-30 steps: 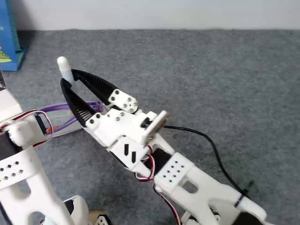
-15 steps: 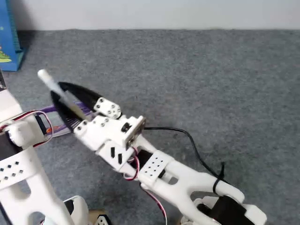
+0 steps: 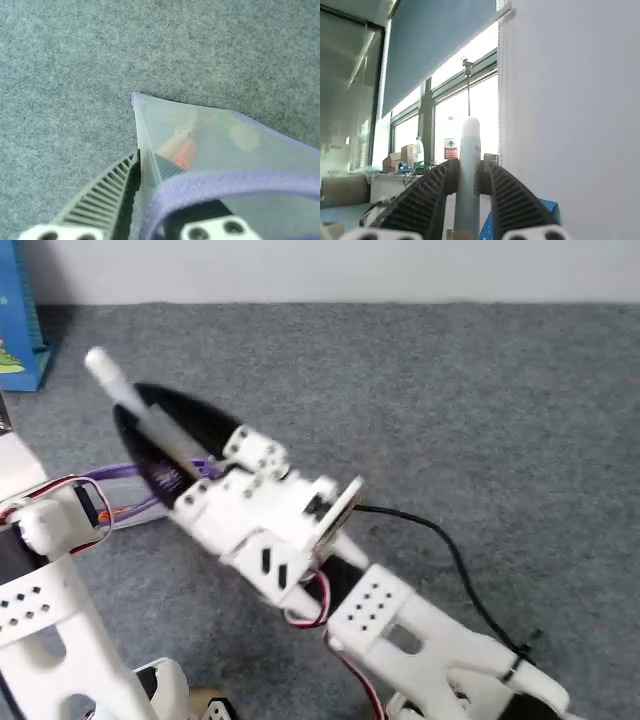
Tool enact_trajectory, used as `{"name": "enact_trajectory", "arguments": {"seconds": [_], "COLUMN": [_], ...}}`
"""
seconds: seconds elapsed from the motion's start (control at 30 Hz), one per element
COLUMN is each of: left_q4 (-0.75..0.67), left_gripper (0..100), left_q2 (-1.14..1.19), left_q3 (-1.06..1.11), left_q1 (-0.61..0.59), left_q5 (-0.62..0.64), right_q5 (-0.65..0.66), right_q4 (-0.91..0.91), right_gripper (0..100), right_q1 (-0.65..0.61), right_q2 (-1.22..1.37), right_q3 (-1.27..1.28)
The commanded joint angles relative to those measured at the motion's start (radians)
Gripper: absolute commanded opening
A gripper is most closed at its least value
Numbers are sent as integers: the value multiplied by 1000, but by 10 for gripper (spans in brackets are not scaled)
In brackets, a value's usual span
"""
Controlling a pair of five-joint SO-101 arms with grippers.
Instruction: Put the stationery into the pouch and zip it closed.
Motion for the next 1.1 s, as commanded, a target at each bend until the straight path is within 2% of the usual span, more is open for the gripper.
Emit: {"name": "enact_trajectory", "arguments": {"seconds": [0.0, 0.1, 0.2, 0.27, 0.37, 0.57, 0.73, 0.9, 0.97, 1.07], "left_q4": [-21, -20, -20, -20, -20, -20, -20, -20, -20, -20], "left_gripper": [12, 12, 12, 12, 12, 12, 12, 12, 12, 12], "left_q2": [11, 12, 14, 14, 15, 15, 15, 15, 17, 17], "left_q3": [19, 19, 19, 19, 19, 19, 21, 21, 21, 21], "left_q1": [2, 2, 2, 2, 3, 3, 3, 3, 3, 3], "left_q5": [-8, -8, -8, -8, -8, -8, -8, -8, -8, -8], "right_q5": [-292, -489, -563, -532, -420, -235, -110, -6, 2, 3], "right_q4": [162, 407, 745, 934, 1150, 1491, 1662, 1705, 1699, 1701], "right_gripper": [7, 7, 7, 7, 7, 7, 12, 14, 46, 164], "right_q1": [143, 300, 450, 527, 596, 644, 651, 653, 656, 673], "right_q2": [-53, -28, 21, 64, 125, 248, 374, 547, 605, 668], "right_q3": [-170, -310, -427, -465, -477, -477, -477, -477, -483, -499]}}
